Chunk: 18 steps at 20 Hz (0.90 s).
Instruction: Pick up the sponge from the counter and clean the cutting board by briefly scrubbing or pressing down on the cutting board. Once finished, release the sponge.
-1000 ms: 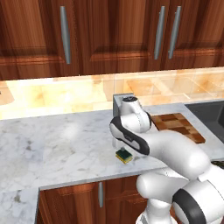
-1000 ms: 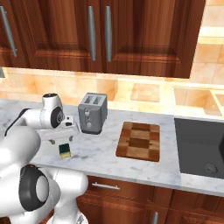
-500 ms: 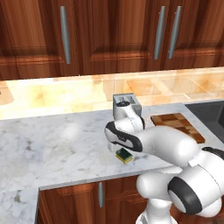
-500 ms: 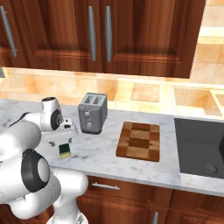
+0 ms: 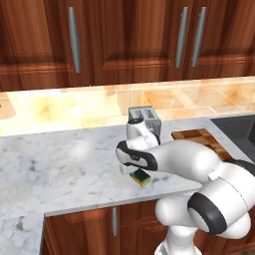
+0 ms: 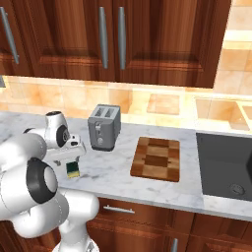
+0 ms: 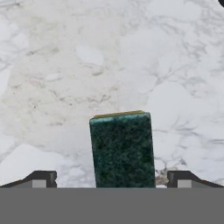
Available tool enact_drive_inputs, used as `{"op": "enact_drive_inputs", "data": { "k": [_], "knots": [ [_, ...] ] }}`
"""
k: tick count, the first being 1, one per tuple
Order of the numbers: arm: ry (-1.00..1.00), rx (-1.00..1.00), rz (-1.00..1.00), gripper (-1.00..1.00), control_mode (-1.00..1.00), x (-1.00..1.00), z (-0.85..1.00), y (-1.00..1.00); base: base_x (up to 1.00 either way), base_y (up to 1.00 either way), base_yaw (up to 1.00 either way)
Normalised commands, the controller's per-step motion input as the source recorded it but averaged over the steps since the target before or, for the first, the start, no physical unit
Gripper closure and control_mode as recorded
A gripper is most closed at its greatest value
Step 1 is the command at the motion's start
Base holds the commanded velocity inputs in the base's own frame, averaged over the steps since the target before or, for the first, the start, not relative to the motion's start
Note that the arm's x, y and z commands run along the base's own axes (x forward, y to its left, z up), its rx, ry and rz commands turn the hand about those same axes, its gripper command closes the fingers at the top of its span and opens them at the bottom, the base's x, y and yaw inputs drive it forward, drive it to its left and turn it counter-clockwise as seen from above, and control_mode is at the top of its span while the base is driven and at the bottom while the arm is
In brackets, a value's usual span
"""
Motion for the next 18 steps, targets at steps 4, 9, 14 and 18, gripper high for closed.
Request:
{"op": "enact_drive_inputs", "data": {
  "k": [4, 9, 14, 18],
  "knots": [
    [0.00, 0.00, 0.00, -1.00, -1.00, 0.00, -0.09, -0.01, 0.00, 0.00, 0.00],
    [0.00, 0.00, 0.00, -1.00, -1.00, 0.01, -0.14, 0.00, 0.00, 0.00, 0.00],
    [0.00, 0.00, 0.00, -1.00, -1.00, 0.00, -0.16, -0.02, 0.00, 0.00, 0.00],
    [0.00, 0.00, 0.00, -1.00, -1.00, 0.00, -0.12, -0.01, 0.00, 0.00, 0.00]
  ]
}}
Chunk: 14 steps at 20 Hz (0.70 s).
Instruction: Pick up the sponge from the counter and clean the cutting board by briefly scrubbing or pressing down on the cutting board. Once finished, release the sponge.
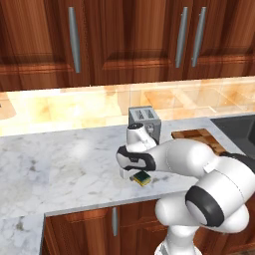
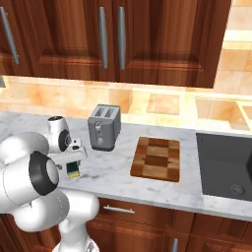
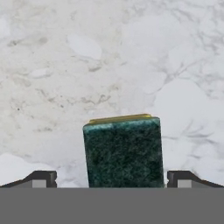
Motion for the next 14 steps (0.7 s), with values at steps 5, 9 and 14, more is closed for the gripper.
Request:
{"op": "enact_drive_inputs", "data": {
  "k": [5, 9, 14],
  "knots": [
    [0.00, 0.00, 0.00, -1.00, -1.00, 0.00, -0.11, -0.05, 0.00, 0.00, 0.00],
    [0.00, 0.00, 0.00, -1.00, -1.00, -0.01, -0.07, -0.04, 0.00, 0.00, 0.00],
    [0.00, 0.00, 0.00, -1.00, -1.00, -0.04, -0.06, -0.05, 0.00, 0.00, 0.00]
  ]
}}
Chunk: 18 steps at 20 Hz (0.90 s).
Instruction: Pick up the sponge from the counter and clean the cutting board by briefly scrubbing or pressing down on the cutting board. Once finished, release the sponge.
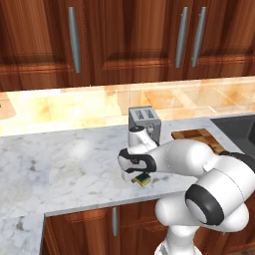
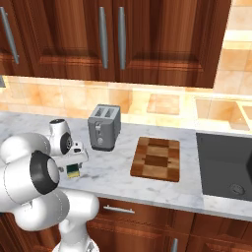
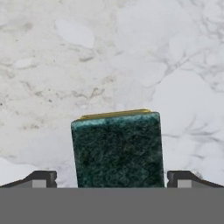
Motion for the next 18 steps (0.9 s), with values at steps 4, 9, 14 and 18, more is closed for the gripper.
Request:
{"op": "enact_drive_inputs", "data": {
  "k": [4, 9, 14, 18],
  "knots": [
    [0.00, 0.00, 0.00, -1.00, -1.00, 0.00, -0.05, -0.01, 0.00, 0.00, 0.00],
    [0.00, 0.00, 0.00, -1.00, -1.00, 0.00, 0.00, -0.05, 0.00, 0.00, 0.00],
    [-0.01, 0.00, 0.00, -1.00, -1.00, -0.01, 0.00, -0.08, 0.00, 0.00, 0.00],
    [0.00, 0.00, 0.00, -1.00, -1.00, 0.00, 0.00, -0.02, 0.00, 0.00, 0.00]
  ]
}}
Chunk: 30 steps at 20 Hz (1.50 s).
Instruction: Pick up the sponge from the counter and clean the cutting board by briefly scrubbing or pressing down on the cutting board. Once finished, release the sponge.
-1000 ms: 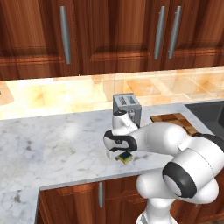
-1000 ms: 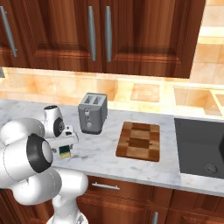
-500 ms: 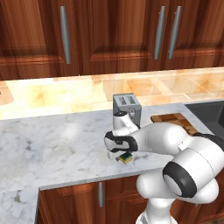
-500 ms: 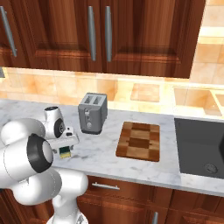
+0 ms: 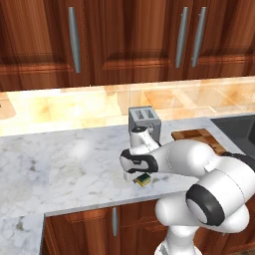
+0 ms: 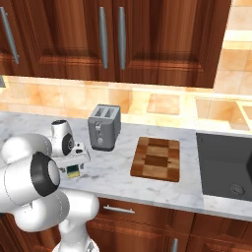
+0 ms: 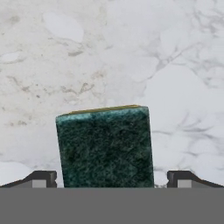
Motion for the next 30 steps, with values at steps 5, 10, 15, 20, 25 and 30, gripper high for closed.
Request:
{"op": "enact_drive_inputs", "data": {
  "k": [5, 10, 15, 20, 25, 30],
  "knots": [
    [0.00, 0.00, 0.00, -1.00, -1.00, 0.00, 0.00, 0.00, 0.00, 0.00, 0.00],
    [0.00, 0.00, 0.00, -1.00, -1.00, 0.00, 0.00, 0.00, 0.00, 0.00, 0.00],
    [0.00, 0.00, 0.00, -1.00, -1.00, 0.00, -0.01, 0.00, 0.00, 0.00, 0.00],
    [0.00, 0.00, 0.00, -1.00, -1.00, 0.00, -0.06, 0.00, 0.00, 0.00, 0.00],
    [0.00, 0.00, 0.01, -1.00, -1.00, 0.00, -0.05, 0.00, 0.00, 0.00, 0.00],
    [0.00, 0.00, 0.01, 1.00, -1.00, 0.00, -0.03, 0.00, 0.00, 0.00, 0.00]
  ]
}}
